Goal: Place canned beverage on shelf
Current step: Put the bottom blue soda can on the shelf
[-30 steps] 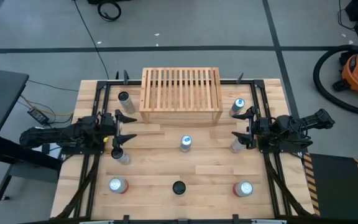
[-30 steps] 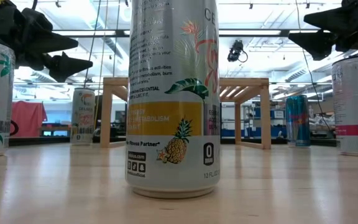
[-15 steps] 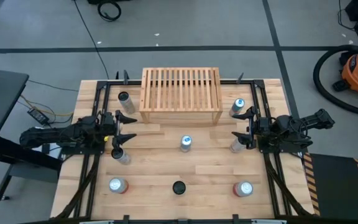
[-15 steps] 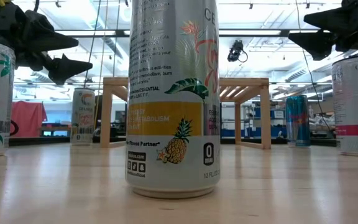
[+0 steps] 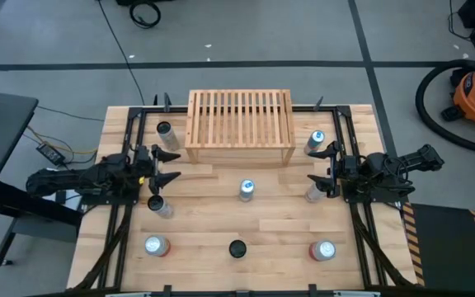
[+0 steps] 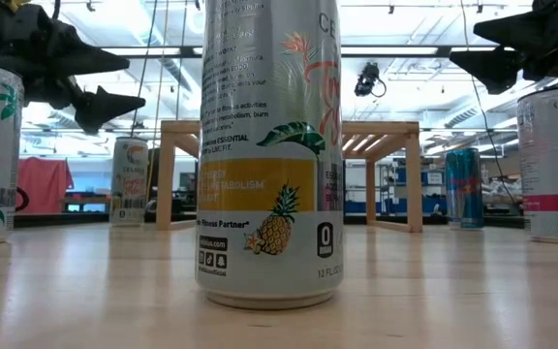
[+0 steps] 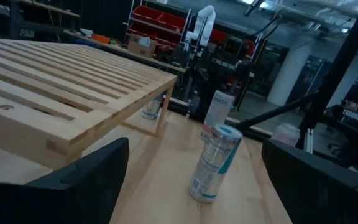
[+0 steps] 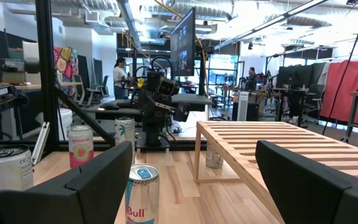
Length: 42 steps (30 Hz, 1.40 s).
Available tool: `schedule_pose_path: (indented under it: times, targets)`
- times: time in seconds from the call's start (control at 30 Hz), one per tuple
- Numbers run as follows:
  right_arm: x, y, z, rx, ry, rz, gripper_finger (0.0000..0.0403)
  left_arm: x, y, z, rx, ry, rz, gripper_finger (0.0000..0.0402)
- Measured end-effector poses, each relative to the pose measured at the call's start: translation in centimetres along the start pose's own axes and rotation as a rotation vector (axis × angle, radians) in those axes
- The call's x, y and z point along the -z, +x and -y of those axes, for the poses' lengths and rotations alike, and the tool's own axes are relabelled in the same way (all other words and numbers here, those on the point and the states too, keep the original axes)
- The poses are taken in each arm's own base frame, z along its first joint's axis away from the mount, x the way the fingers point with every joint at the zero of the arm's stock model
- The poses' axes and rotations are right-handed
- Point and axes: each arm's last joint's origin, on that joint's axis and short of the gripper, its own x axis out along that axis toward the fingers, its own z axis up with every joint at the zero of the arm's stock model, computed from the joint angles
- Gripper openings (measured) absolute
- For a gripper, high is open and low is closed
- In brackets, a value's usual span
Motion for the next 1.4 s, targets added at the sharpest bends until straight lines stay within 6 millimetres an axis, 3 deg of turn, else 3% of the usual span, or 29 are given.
schedule_pose_path:
  times: [0.33,0.47,0.77,1.17,1.4]
  targets:
    - [0.0,0.0,0.0,0.000,0.000,0.000,0.0352,-0.4,0.0,0.1,0.002,0.030,0.022,0.0369]
    - [0.0,0.0,0.0,0.000,-0.001,0.000,0.0352,-2.2,-0.3,0.7,0.008,0.050,0.030,0.0369]
    - [0.0,0.0,0.0,-0.001,0.000,0.000,0.0352,-6.5,-0.9,2.3,0.036,0.111,-0.161,0.0369]
    - [0.0,0.0,0.0,-0.001,0.000,0.000,0.0352,-8.3,0.9,4.1,0.012,0.116,-0.541,0.0368]
    - [0.0,0.0,0.0,0.000,0.000,0.000,0.0352,-10.6,1.5,5.7,0.007,0.014,-0.591,0.0368]
